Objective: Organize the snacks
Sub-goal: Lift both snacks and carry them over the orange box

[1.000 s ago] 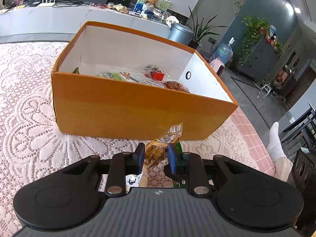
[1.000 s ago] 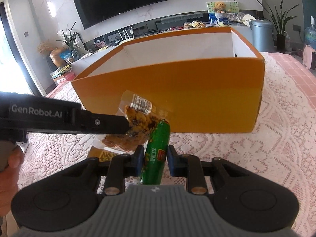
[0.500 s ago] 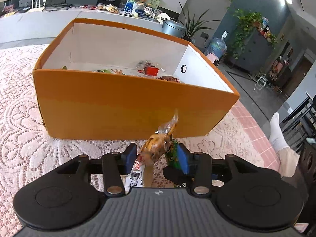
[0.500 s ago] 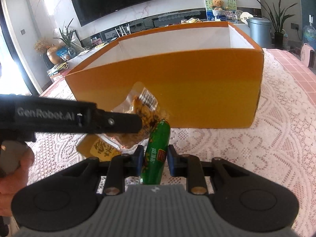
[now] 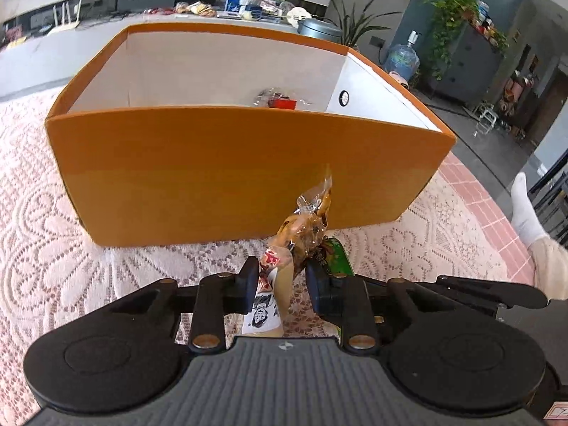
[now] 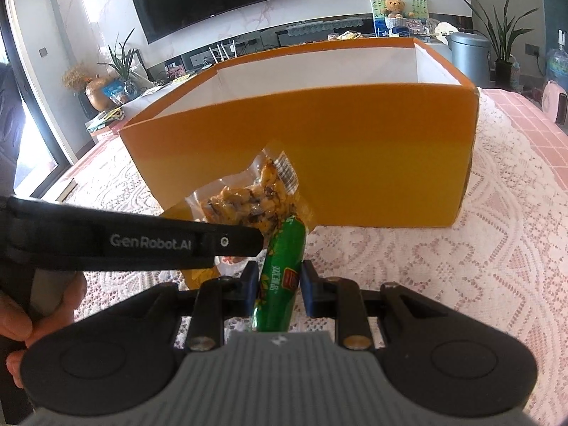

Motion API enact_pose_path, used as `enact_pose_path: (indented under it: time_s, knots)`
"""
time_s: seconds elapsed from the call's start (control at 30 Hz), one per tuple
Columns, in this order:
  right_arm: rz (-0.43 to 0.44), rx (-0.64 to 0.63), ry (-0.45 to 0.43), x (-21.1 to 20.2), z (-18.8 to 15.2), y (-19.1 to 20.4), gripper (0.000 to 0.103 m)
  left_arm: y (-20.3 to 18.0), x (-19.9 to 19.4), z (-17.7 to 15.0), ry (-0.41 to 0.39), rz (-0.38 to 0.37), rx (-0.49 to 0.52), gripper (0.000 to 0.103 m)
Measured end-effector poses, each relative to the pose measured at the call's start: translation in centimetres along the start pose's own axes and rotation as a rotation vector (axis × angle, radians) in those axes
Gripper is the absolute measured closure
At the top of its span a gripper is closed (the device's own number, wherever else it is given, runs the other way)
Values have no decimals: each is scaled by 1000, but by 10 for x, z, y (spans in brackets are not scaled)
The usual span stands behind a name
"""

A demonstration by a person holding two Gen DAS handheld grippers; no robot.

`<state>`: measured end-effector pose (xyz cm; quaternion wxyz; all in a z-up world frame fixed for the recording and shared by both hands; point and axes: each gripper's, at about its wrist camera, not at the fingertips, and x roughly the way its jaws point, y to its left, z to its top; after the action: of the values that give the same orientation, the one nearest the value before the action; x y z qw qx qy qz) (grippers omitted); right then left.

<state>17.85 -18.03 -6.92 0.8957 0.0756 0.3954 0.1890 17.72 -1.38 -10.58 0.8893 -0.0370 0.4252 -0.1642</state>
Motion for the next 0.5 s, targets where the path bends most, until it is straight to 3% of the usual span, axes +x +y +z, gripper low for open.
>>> enact_pose_path:
  time_s: [0.5]
  knots:
    - [-50,-5,-28,-20,1,2,81,-5,-24,-6,-30,3,-23,74]
